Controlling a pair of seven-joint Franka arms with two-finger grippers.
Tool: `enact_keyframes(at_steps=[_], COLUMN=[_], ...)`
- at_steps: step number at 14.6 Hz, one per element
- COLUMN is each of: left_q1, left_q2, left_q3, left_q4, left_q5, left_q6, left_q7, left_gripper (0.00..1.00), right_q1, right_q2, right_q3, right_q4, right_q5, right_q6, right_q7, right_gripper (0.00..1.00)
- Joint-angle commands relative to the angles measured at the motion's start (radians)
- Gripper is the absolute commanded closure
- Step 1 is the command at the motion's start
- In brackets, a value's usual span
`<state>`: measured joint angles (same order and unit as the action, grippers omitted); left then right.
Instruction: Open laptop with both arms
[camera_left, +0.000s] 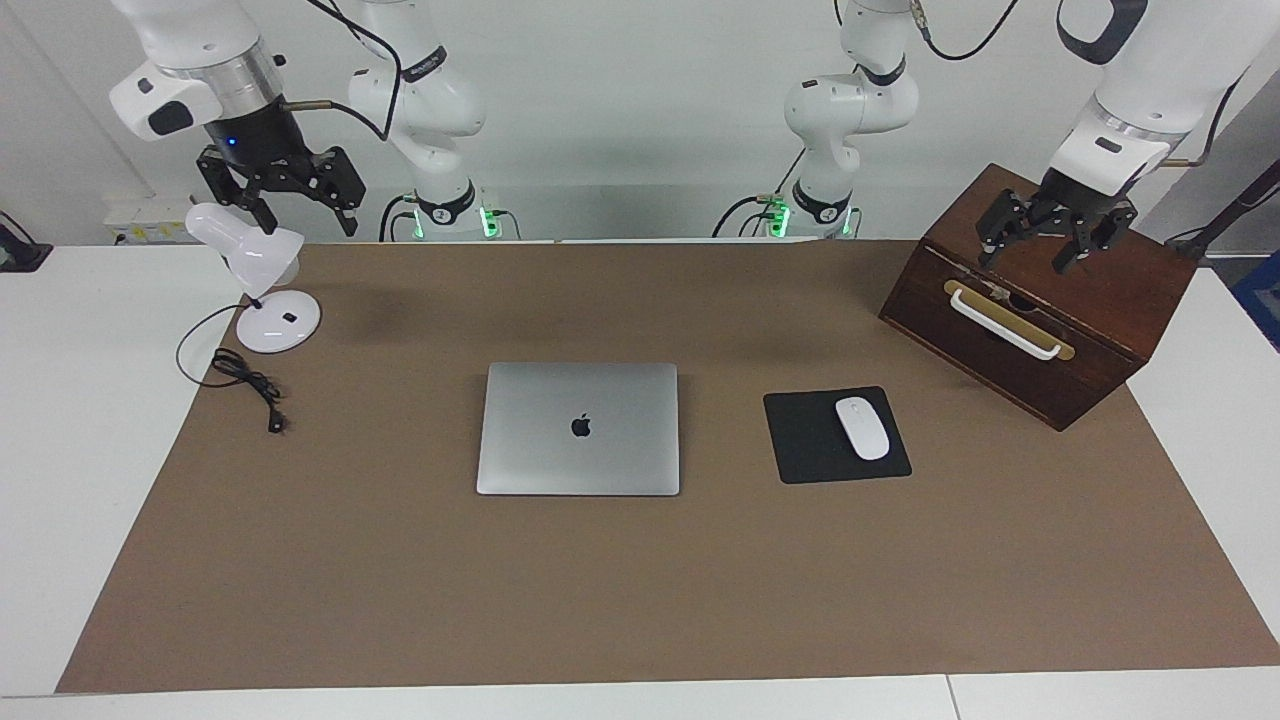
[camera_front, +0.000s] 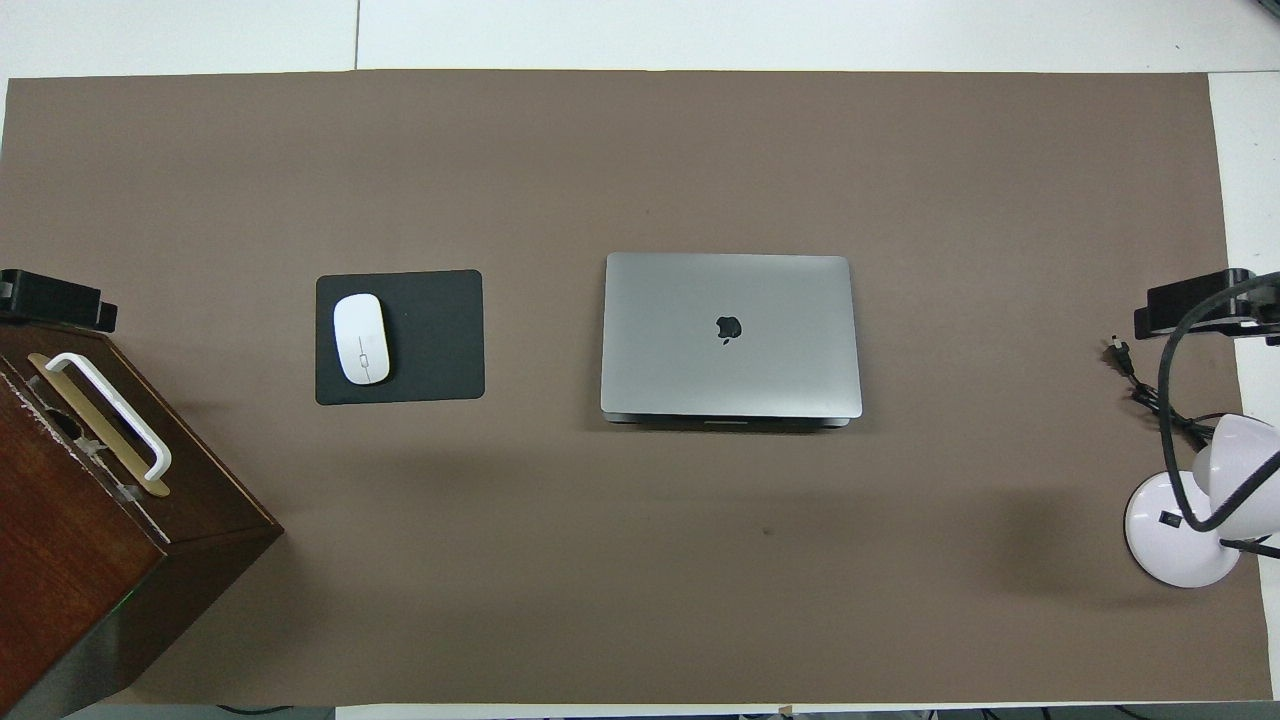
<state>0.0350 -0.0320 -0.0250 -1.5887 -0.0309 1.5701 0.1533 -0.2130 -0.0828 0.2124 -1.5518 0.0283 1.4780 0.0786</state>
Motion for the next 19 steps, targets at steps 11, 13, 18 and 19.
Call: enact_keyframes(at_steps=[11, 13, 18, 19], left_q1=[-0.006, -0.006, -0.004, -0.004], left_q2=[-0.034, -0.034, -0.036, -0.034], left_q3=[-0.001, -0.001, -0.001, -0.001], left_q4=[-0.026, -0.03, -0.03, -0.03], left_q5=[0.022, 0.022, 0.02, 0.02], left_q6=[-0.016, -0.018, -0.004, -0.005], left_q7=[-0.009, -0.011, -0.014, -0.014], left_gripper=[0.0, 0.0, 0.15, 0.35], right_q1=[-0.008, -0.009, -0.023, -0.023], right_q2=[-0.017, -0.017, -0.015, -0.015], right_q3=[0.001, 0.001, -0.005, -0.005], right_q4=[-0.028, -0.028, -0.025, -0.025], right_q5=[0.009, 0.01, 0.012, 0.01], right_q6=[0.039, 0.039, 0.041, 0.041], right_q7=[-0.022, -0.025, -0.045, -0.045], right_gripper=[0.0, 0.0, 0.0, 0.0])
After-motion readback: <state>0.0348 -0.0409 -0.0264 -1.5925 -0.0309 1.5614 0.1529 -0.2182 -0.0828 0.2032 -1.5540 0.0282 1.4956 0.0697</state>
